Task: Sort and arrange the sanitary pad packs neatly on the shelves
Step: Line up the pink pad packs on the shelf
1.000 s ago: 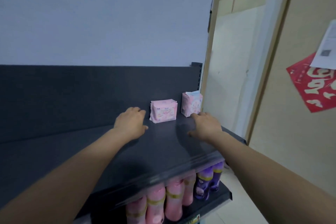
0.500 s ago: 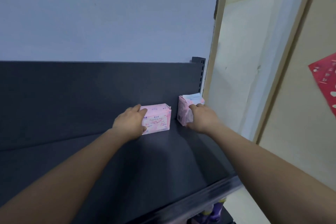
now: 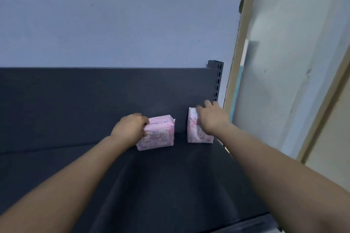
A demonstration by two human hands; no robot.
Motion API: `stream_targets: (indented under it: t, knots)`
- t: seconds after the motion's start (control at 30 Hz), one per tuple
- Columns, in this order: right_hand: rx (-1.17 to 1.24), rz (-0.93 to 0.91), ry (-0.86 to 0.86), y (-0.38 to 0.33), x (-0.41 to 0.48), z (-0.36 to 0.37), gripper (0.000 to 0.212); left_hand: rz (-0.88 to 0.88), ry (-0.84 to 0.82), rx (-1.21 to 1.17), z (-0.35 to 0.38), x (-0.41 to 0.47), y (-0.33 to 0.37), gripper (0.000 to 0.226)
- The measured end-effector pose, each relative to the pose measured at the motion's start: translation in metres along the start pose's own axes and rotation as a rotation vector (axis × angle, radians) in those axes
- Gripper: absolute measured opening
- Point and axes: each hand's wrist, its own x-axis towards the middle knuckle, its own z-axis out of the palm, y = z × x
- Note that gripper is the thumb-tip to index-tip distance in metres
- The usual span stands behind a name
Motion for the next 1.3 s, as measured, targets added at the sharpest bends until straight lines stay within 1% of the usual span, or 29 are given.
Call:
stream_targets:
  t: [0.03,0.07,0.17,0.2,0.23,0.3,0.37,0.43,0.5,0.57,0.63,0.77,0.87,0.97,1.07,1.13,1.23,1.3]
  knots:
    - [-0.001,-0.031,0.028,-0.001,0.001,-0.003,0.045,-0.002,0.028,-0.008,0.002,-0.002,0.002,0.027]
    - [0.001,-0.066,0.051,-0.001,0.002,-0.006,0.037,-0.007,0.057,-0.021,0.002,-0.004,0.004,0.023]
    - [0.041,-0.142,0.091,-0.008,-0.001,-0.013,0.021,-0.058,0.151,-0.080,0.001,-0.015,0.009,0.012]
    - [0.067,-0.152,0.103,-0.012,-0.002,-0.016,0.015,-0.091,0.173,-0.098,-0.001,-0.019,0.010,0.014]
    - [0.097,-0.160,0.115,-0.018,-0.004,-0.018,0.012,-0.128,0.195,-0.122,-0.003,-0.024,0.010,0.016]
    - [0.199,-0.162,0.150,-0.031,-0.006,-0.023,0.016,-0.219,0.260,-0.206,-0.009,-0.035,0.007,0.022]
    - [0.352,-0.144,0.212,-0.046,-0.008,-0.031,0.022,-0.326,0.345,-0.277,-0.020,-0.048,0.000,0.027]
    - [0.494,-0.130,0.278,-0.065,-0.011,-0.043,0.034,-0.446,0.434,-0.336,-0.034,-0.066,-0.012,0.027]
    - [0.626,-0.135,0.323,-0.087,-0.014,-0.055,0.041,-0.561,0.515,-0.410,-0.049,-0.089,-0.027,0.026]
    - [0.755,-0.154,0.366,-0.114,-0.020,-0.064,0.040,-0.650,0.592,-0.482,-0.063,-0.114,-0.043,0.027]
    - [0.896,-0.174,0.384,-0.144,-0.029,-0.071,0.035,-0.729,0.676,-0.552,-0.077,-0.142,-0.061,0.029]
    - [1.181,-0.204,0.359,-0.211,-0.052,-0.083,0.029,-0.841,0.842,-0.636,-0.103,-0.207,-0.093,0.034]
    - [1.337,-0.238,0.316,-0.267,-0.077,-0.097,0.036,-0.902,0.964,-0.691,-0.116,-0.259,-0.113,0.032]
    - [1.445,-0.294,0.266,-0.323,-0.109,-0.115,0.041,-0.966,1.090,-0.732,-0.127,-0.315,-0.137,0.031]
    - [1.548,-0.340,0.217,-0.378,-0.146,-0.130,0.040,-1.041,1.188,-0.754,-0.139,-0.370,-0.160,0.030]
    - [1.616,-0.381,0.167,-0.420,-0.176,-0.138,0.039,-1.084,1.281,-0.762,-0.147,-0.413,-0.177,0.030]
    - [1.686,-0.449,0.096,-0.481,-0.226,-0.150,0.036,-1.150,1.394,-0.740,-0.159,-0.472,-0.201,0.031]
    - [1.725,-0.491,0.074,-0.521,-0.261,-0.158,0.037,-1.162,1.466,-0.712,-0.164,-0.509,-0.217,0.035]
